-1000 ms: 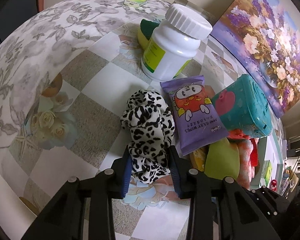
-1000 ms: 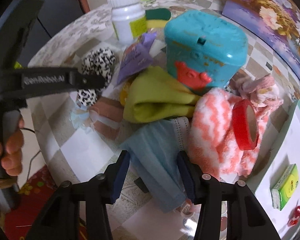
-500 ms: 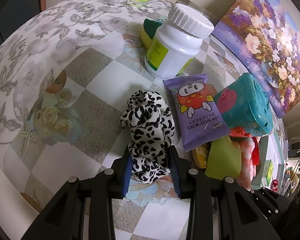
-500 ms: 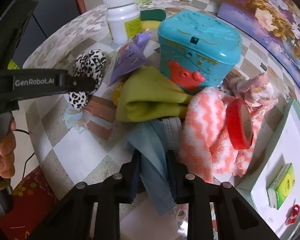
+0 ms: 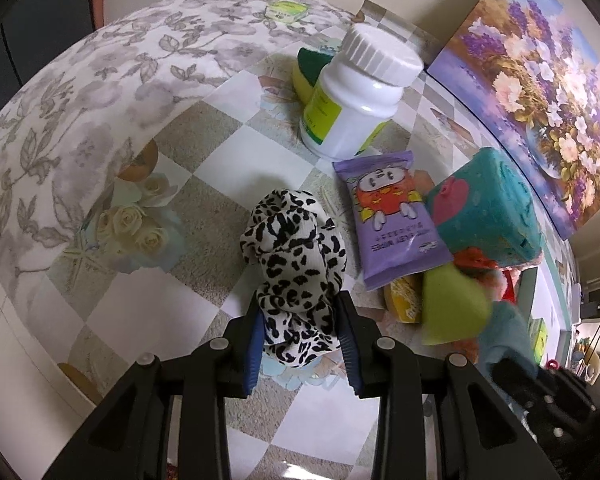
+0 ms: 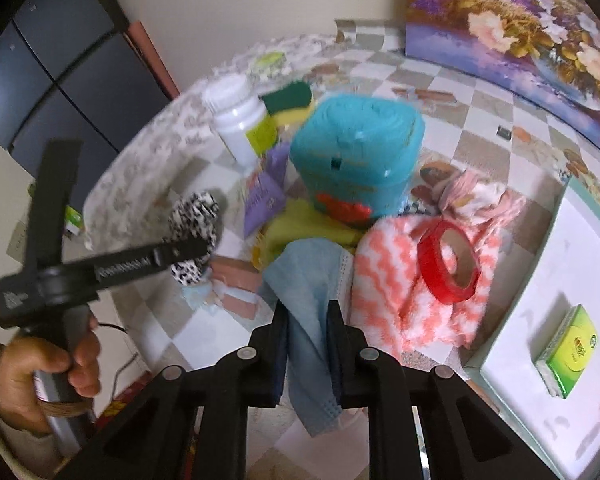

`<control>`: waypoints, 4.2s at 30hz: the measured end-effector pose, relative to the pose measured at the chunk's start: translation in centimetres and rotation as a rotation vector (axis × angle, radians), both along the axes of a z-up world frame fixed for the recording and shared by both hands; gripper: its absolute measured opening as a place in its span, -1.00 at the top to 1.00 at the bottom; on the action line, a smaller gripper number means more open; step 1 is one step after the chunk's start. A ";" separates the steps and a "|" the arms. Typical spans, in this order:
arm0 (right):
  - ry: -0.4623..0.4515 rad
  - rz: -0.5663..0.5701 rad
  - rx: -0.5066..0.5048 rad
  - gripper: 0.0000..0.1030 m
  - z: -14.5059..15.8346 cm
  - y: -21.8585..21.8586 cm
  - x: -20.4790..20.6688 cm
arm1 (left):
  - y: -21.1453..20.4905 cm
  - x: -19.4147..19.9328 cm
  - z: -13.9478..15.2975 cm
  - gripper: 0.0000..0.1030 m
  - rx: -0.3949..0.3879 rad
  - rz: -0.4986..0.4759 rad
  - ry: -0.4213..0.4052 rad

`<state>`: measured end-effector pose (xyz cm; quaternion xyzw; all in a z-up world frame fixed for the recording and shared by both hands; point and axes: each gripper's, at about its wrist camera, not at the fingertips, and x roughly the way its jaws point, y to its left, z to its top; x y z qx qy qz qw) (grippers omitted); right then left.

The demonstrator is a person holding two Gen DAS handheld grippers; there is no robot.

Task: Organize soft objects
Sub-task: 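Lift both items and carry them over the white tray, then open both tools to drop the mask and scrunchie into the tray, then move the left tool to the purple wipes pack while the right tool approaches the red ring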

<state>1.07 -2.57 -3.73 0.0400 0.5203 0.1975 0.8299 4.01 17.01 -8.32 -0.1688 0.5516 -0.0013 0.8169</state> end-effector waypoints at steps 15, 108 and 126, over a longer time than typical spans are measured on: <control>-0.194 -0.111 0.170 0.64 7.2 -4.2 -2.5 | -2.8 -1.3 6.7 0.33 0.034 -0.058 -0.124; 0.047 -1.028 -0.038 -1.00 0.5 -32.0 -3.9 | -31.3 3.9 6.9 -0.93 0.133 -0.466 -0.154; 0.060 -0.798 -0.173 -1.00 1.8 -22.1 -2.2 | -21.6 2.2 10.4 -0.93 0.190 -0.357 -0.163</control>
